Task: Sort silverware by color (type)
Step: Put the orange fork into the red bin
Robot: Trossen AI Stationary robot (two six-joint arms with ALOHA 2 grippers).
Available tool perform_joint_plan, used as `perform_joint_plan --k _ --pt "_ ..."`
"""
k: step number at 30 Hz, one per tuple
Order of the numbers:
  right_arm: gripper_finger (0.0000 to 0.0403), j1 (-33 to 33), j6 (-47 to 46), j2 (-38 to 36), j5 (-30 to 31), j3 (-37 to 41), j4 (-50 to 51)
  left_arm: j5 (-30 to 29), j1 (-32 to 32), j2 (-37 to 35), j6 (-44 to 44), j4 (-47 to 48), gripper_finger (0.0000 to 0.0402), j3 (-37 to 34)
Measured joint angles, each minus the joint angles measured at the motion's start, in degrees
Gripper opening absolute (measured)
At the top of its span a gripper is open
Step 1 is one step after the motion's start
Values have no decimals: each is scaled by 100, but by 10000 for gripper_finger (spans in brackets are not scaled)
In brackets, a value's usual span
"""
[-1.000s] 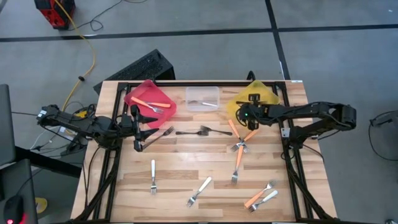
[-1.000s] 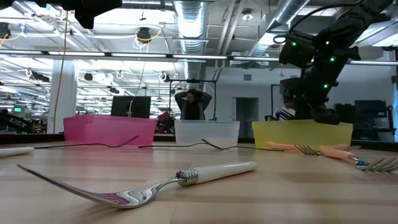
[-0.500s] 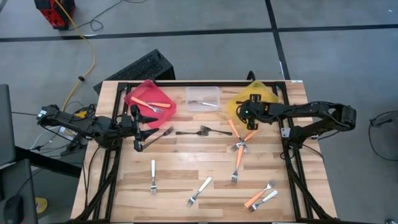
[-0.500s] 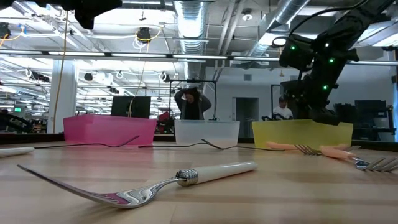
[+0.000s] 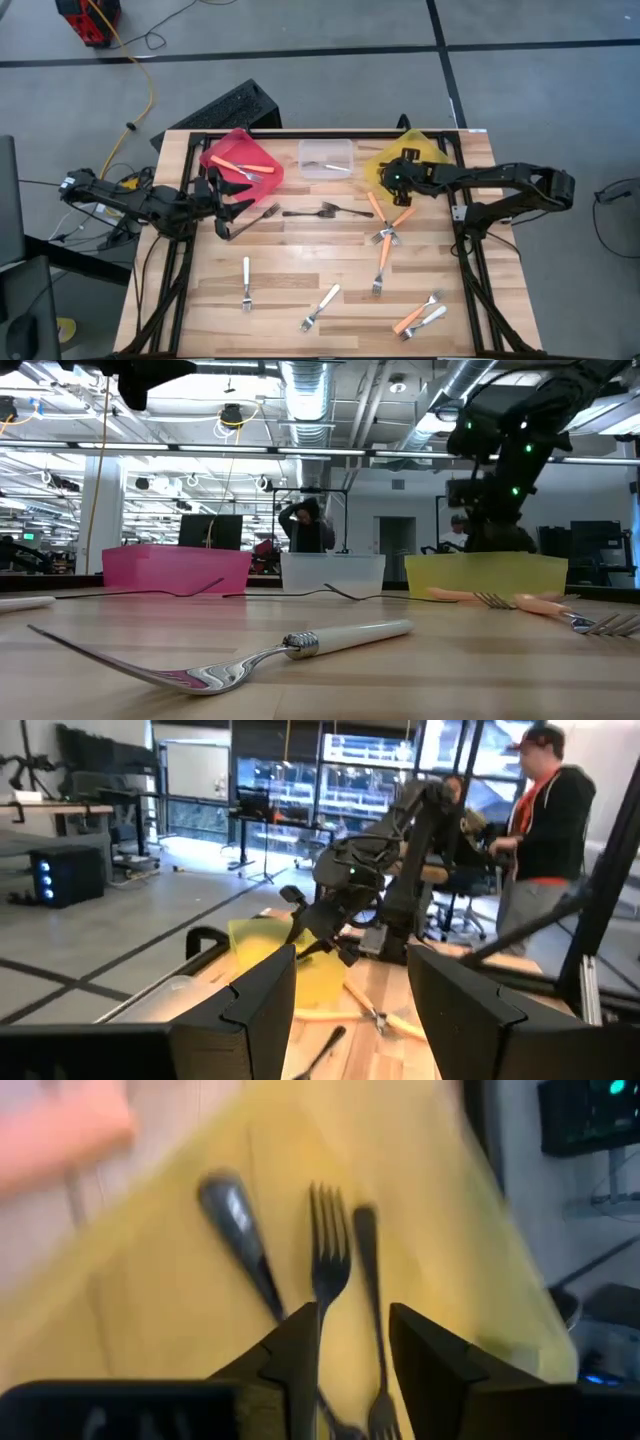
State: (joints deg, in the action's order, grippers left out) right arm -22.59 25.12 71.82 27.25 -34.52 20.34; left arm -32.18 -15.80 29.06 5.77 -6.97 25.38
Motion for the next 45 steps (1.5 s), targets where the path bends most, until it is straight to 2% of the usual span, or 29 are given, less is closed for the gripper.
perform_joint_plan --k 4,7,9,13,15,21,26,30,37,45 --pt "166 45 -111 -443 -505 -252 39 -22 4 -204 -4 3 181 126" --pt "167 94 -132 -1013 -1138 -409 -35 -20 4 -434 -63 16 181 167" --pt "166 112 -223 -1479 -1894 -453 -153 -20 4 -649 -126 101 181 167" --pt "164 12 -630 -2534 -3841 -457 -335 -23 4 -1097 -146 397 181 167" --pt "164 -48 -913 -3042 -4233 -456 -303 -4 6 -1281 -146 535 181 167" --pt "163 87 -1529 -4337 -4575 -455 -303 3 5 -1589 -146 854 181 167" --pt "163 393 -1885 -5078 -4687 -421 -290 41 4 -1598 -69 1182 181 148" --pt "163 652 -2172 -5565 -4682 -119 -366 39 4 -1599 -63 1026 181 -52" --pt "163 881 -2525 -6097 -4496 906 -1246 152 4 -1601 67 801 181 -341" --pt "163 878 -2814 -6299 -4316 2006 -2478 296 6 -1600 285 663 181 -471"
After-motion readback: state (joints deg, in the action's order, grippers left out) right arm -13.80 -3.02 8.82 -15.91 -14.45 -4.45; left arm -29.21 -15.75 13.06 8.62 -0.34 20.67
